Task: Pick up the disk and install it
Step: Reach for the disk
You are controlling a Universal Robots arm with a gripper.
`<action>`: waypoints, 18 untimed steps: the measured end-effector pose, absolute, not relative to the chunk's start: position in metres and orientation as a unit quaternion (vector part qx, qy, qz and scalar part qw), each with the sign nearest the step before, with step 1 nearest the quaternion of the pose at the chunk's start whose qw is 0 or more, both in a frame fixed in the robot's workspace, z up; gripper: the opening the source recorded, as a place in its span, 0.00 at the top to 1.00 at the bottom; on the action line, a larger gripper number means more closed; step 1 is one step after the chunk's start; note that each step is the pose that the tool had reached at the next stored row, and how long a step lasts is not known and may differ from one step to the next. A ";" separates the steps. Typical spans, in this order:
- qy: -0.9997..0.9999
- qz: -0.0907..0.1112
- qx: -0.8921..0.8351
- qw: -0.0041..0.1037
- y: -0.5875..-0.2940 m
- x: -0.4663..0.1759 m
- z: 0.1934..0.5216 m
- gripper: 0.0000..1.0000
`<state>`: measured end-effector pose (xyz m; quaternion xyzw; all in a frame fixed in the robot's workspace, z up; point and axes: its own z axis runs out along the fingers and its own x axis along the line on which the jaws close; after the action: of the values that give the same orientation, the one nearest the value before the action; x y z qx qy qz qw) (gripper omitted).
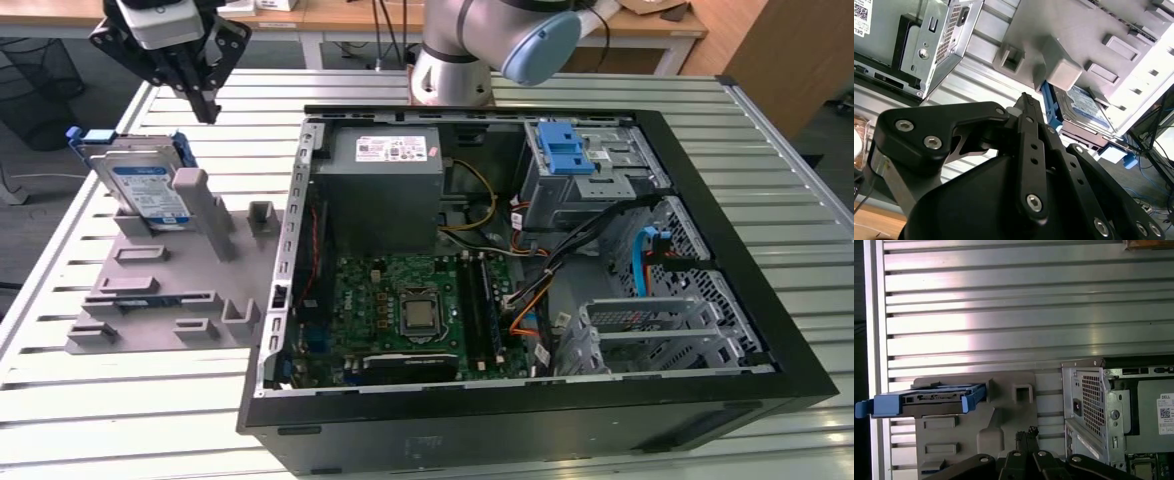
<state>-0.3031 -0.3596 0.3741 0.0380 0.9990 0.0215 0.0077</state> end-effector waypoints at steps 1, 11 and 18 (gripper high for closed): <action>0.999 0.022 0.038 0.008 -0.359 -0.304 0.374 0.89; 0.999 0.022 0.038 0.008 -0.358 -0.311 0.374 0.89; 0.999 0.022 0.038 0.008 -0.350 -0.322 0.374 0.89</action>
<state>-0.3223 -0.3502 0.3738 0.0380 0.9990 0.0215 0.0077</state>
